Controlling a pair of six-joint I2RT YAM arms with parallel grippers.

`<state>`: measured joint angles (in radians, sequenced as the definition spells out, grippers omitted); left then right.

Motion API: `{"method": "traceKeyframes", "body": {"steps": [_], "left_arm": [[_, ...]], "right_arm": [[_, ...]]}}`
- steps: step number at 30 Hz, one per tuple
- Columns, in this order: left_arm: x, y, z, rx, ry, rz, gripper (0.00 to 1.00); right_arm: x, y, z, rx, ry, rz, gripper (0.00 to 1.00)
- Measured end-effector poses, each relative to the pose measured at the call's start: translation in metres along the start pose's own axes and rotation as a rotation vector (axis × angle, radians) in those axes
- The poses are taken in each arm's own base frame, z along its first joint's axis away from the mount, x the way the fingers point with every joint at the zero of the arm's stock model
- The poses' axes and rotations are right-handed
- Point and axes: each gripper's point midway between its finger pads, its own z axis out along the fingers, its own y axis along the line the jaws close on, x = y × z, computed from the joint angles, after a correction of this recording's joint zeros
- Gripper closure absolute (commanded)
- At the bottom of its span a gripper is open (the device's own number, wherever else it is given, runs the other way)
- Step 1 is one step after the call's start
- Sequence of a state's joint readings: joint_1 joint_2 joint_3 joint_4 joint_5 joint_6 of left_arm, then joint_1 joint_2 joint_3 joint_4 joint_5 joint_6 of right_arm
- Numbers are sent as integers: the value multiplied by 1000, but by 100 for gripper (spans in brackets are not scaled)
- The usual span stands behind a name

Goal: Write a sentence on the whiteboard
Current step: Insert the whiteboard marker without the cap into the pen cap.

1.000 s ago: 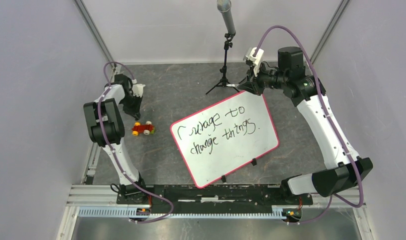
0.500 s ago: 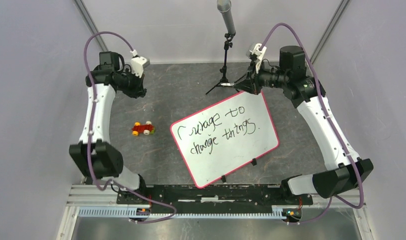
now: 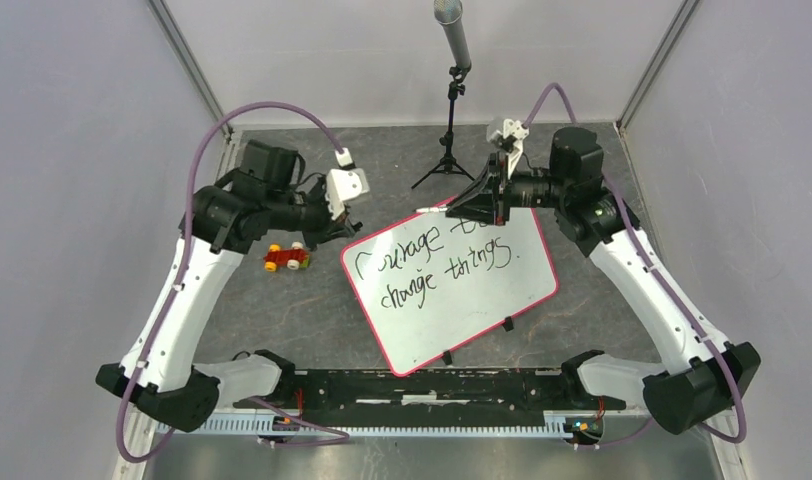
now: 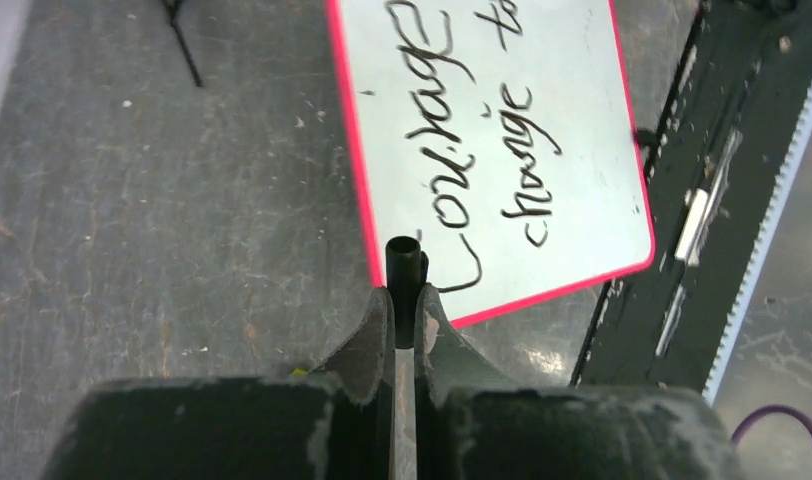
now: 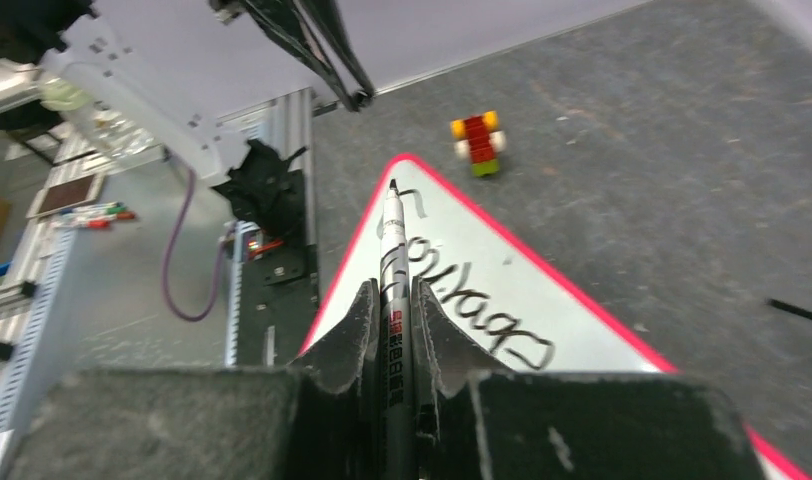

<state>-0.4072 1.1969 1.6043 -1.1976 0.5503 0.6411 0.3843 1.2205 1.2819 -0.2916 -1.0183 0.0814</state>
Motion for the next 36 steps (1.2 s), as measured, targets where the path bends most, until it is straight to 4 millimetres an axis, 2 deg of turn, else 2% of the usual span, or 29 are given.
{"method": "traceKeyframes", "body": {"steps": [5,12,26,36], "left_arm": [[11,-24,20,61,78,71,98],[11,-36,27,76,106,135,98],[-2,-48,27,117,75,194,98],[-5,-54,28,142,67,208,98]], "right_arm": [[23,28,18,-103,33,84,100],[36,55,36,-194,68,116,100],[47,48,46,-182,95,135,100],[50,43,50,-173,107,143,100]]}}
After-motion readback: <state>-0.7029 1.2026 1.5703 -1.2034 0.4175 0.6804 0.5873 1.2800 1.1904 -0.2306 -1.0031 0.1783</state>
